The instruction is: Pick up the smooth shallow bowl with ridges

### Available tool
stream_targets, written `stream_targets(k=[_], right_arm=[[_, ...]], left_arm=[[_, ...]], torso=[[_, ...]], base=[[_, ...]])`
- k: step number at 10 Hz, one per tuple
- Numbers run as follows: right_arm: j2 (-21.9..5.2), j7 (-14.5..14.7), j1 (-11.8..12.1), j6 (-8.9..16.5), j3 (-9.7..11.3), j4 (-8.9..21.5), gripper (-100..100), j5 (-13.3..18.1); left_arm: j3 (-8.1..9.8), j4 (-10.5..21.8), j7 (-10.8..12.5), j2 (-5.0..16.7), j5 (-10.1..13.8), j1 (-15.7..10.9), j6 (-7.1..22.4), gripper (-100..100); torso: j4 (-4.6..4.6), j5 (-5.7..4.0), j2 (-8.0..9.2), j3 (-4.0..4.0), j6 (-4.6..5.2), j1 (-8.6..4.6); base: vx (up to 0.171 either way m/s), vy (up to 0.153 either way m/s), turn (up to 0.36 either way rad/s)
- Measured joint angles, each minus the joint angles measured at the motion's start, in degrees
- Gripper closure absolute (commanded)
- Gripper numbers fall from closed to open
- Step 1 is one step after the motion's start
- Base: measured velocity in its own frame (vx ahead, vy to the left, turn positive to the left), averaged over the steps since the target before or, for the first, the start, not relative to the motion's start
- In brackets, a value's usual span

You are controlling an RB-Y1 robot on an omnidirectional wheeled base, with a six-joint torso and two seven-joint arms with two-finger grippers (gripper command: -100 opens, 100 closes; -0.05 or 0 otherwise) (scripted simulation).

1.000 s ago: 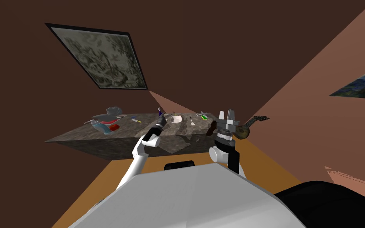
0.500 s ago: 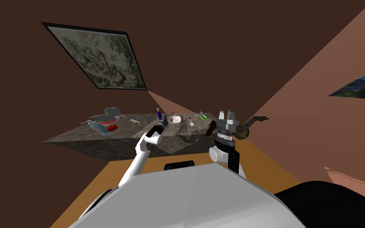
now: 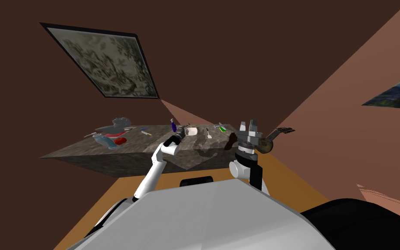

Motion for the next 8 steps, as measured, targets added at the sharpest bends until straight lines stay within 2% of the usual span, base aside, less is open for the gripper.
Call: stream_targets(k=[5, 8], right_arm=[[0.0, 0.0, 0.0, 0.0, 0.0, 0.0, 0, 0.0], [0.0, 0.0, 0.0, 0.0, 0.0, 0.0, 0, 0.0]], left_arm=[[-0.69, 3.8, 0.5, 0.7, 0.4, -3.5, 7.1, -100], [-1.07, 7.2, 0.6, 1.3, 0.8, -6.1, 11.9, -100]], torso=[[-0.01, 0.0, -0.04, -0.02, 0.0, -0.01], [-0.03, 0.0, -0.11, -0.07, 0.0, -0.01]], base=[[0.04, -0.042, 0.004], [0.055, -0.046, 0.007]])
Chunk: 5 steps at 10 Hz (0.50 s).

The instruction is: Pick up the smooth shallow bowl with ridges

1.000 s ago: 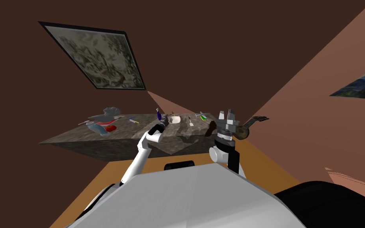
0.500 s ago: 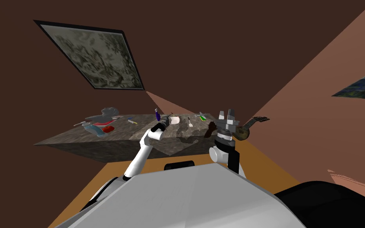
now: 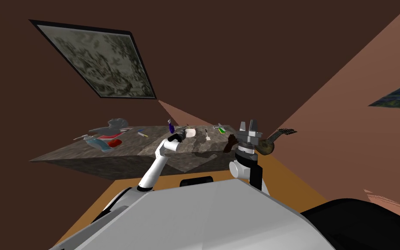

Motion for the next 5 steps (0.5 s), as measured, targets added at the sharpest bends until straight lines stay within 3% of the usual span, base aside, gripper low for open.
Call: stream_targets(k=[5], right_arm=[[0.0, 0.0, 0.0, 0.0, 0.0, 0.0, 0, 0.0]], left_arm=[[-0.65, 4.7, 0.1, 1.0, 0.1, -3.1, 7.1, -100]], torso=[[0.01, 0.0, 0.04, 0.02, -0.01, 0.03]], base=[[0.049, -0.037, 0.007]])
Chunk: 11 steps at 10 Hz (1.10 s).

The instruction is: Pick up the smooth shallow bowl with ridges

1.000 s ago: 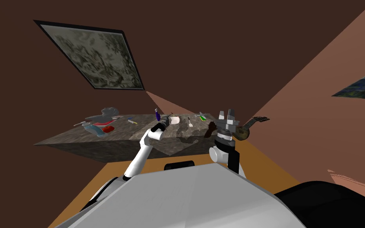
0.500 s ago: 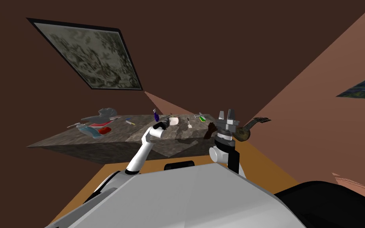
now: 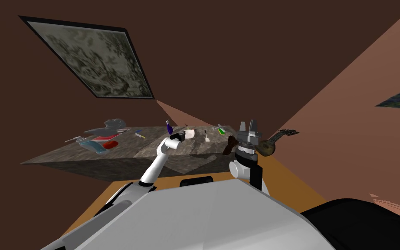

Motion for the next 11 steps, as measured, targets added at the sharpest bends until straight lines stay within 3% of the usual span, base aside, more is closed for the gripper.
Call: stream_targets(k=[6, 7, 8, 10, 11], right_arm=[[0.0, 0.0, 0.0, 0.0, 0.0, 0.0, 0, 0.0], [0.0, 0.0, 0.0, 0.0, 0.0, 0.0, 0, 0.0], [0.0, 0.0, 0.0, 0.0, 0.0, 0.0, 0, 0.0], [0.0, 0.0, 0.0, 0.0, 0.0, 0.0, 0, 0.0], [0.0, 0.0, 0.0, 0.0, 0.0, 0.0, 0, 0.0]], left_arm=[[-0.64, 6.5, -0.4, 2.2, 0.6, -2.7, 7.7, -100], [-0.66, 6.8, -0.5, 2.2, 0.6, -2.8, 7.9, 0], [-0.66, 6.7, -0.5, 2.2, 0.6, -2.7, 7.9, -100], [-0.39, 8.5, -0.8, 1.8, 0.2, -2.4, 6.1, -100], [-0.37, 8.6, -0.9, 1.8, 0.2, -2.4, 5.8, 100]], torso=[[-0.01, 0.0, -0.03, -0.02, 0.0, 0.0], [0.01, 0.01, 0.06, 0.03, 0.0, 0.07], [0.03, 0.02, 0.14, 0.08, 0.0, 0.11], [0.0, 0.03, 0.01, 0.01, 0.0, 0.12], [0.01, 0.03, 0.06, 0.03, 0.0, 0.13]], base=[[0.051, -0.04, 0.008], [0.0, 0.0, 0.0], [0.026, -0.002, -0.025], [0.044, -0.004, -0.017], [0.0, 0.0, 0.0]])
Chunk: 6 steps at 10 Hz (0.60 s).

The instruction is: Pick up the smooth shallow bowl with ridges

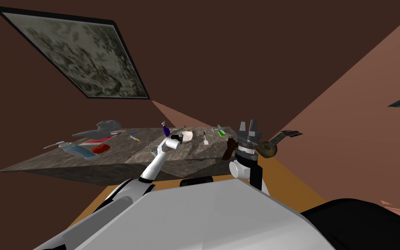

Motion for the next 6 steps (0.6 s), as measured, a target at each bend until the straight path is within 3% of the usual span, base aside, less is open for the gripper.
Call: stream_targets(k=[4, 5, 6], right_arm=[[0.0, 0.0, 0.0, 0.0, 0.0, 0.0, 0, 0.0], [0.0, 0.0, 0.0, 0.0, 0.0, 0.0, 0, 0.0], [0.0, 0.0, 0.0, 0.0, 0.0, 0.0, 0, 0.0]], left_arm=[[0.0, 0.0, 0.0, 0.0, 0.0, 0.0, 0.1, 100], [0.0, 0.0, 0.0, 0.0, 0.0, 0.0, 0.1, 0], [0.0, 0.0, 0.0, 0.0, 0.0, 0.0, 0.1, 100]], torso=[[0.06, -0.02, 0.16, 0.11, 0.0, -0.01], [0.07, -0.02, 0.18, 0.12, 0.0, -0.01], [0.08, -0.02, 0.19, 0.13, 0.0, -0.01]], base=[[0.001, 0.0, -0.002], [0.0, 0.0, 0.0], [-0.033, 0.002, 0.034]])
